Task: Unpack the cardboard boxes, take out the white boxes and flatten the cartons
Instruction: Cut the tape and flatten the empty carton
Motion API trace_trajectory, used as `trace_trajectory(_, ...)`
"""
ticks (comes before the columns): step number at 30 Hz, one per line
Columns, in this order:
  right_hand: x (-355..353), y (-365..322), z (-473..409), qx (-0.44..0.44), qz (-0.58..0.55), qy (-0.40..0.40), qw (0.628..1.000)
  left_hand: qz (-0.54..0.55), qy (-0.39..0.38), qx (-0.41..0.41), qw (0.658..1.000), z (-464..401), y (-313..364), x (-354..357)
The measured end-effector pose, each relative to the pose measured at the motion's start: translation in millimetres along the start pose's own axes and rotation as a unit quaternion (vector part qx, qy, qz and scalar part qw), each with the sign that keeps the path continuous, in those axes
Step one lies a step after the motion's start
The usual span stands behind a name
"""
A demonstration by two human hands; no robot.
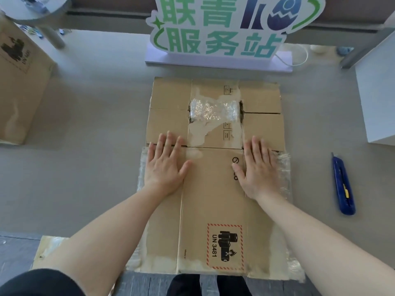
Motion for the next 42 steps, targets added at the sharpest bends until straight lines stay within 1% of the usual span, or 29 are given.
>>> trace_trajectory(4, -2, -1, 0, -0.002, -0.012, -0.021, 1.0, 0.014, -0.03, 0.003, 0.999, 1, 2, -5)
trace_trajectory(6, -12, 1, 4, -0.028, -0.066, -0.032, 0.997, 0.046, -0.043, 0.012, 0.998, 3, 1, -13)
trace_trajectory(7, -22, 4, 8, -0.038, -0.101, -0.023, 0.994, 0.068, -0.037, 0.004, 0.997, 4, -4, -19)
trace_trajectory(8, -32, 11, 14, -0.037, -0.133, 0.008, 0.99, 0.093, -0.021, -0.02, 0.995, 7, -12, -27)
trace_trajectory(9, -44, 23, 22, -0.016, -0.157, 0.057, 0.986, 0.124, 0.003, -0.056, 0.991, 10, -24, -33)
trace_trajectory(10, -53, 38, 29, 0.026, -0.176, 0.1, 0.979, 0.168, 0.025, -0.101, 0.98, 15, -38, -39)
trace_trajectory(11, -56, 53, 35, 0.081, -0.201, 0.12, 0.969, 0.219, 0.04, -0.144, 0.964, 21, -50, -44)
trace_trajectory(12, -57, 66, 40, 0.137, -0.238, 0.116, 0.955, 0.273, 0.046, -0.174, 0.945, 24, -60, -45)
trace_trajectory(14, -47, 80, 41, 0.217, -0.339, 0.061, 0.913, 0.372, 0.037, -0.204, 0.905, 23, -71, -46)
trace_trajectory(16, -44, 85, 34, 0.248, -0.41, 0.023, 0.877, 0.445, 0.005, -0.23, 0.865, 16, -79, -44)
trace_trajectory(19, -45, 89, 27, 0.251, -0.476, -0.004, 0.843, 0.5, -0.049, -0.229, 0.834, 14, -91, -39)
trace_trajectory(21, -44, 87, 27, 0.227, -0.491, -0.014, 0.841, 0.516, -0.075, -0.223, 0.824, 21, -96, -32)
trace_trajectory(23, -41, 82, 32, 0.201, -0.498, -0.014, 0.844, 0.511, -0.066, -0.2, 0.833, 28, -98, -29)
trace_trajectory(27, -52, 55, 51, 0.16, -0.491, 0.025, 0.856, 0.53, -0.006, -0.16, 0.833, 48, -100, -30)
trace_trajectory(30, -73, 30, 64, 0.126, -0.493, 0.077, 0.857, 0.53, 0.046, -0.149, 0.834, 72, -106, -41)
trace_trajectory(32, -87, 17, 68, 0.096, -0.491, 0.098, 0.86, 0.531, 0.082, -0.15, 0.83, 92, -113, -51)
trace_trajectory(35, -109, -7, 69, 0.037, -0.492, 0.104, 0.864, 0.533, 0.133, -0.162, 0.82, 126, -128, -66)
trace_trajectory(38, -134, -37, 68, -0.029, -0.469, 0.108, 0.876, 0.535, 0.196, -0.193, 0.799, 169, -142, -79)
trace_trajectory(42, -159, -81, 73, -0.105, -0.431, 0.091, 0.891, 0.528, 0.264, -0.226, 0.775, 238, -153, -85)
Point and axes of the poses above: each hand's wrist, its own z-axis away from the middle knuckle, its own x-axis out of the palm, y = z × x, the point moved 8 cm from there along -z, towards the middle knuckle, and after that the axes turned 14 degrees about -y, right-handed, at the moved point
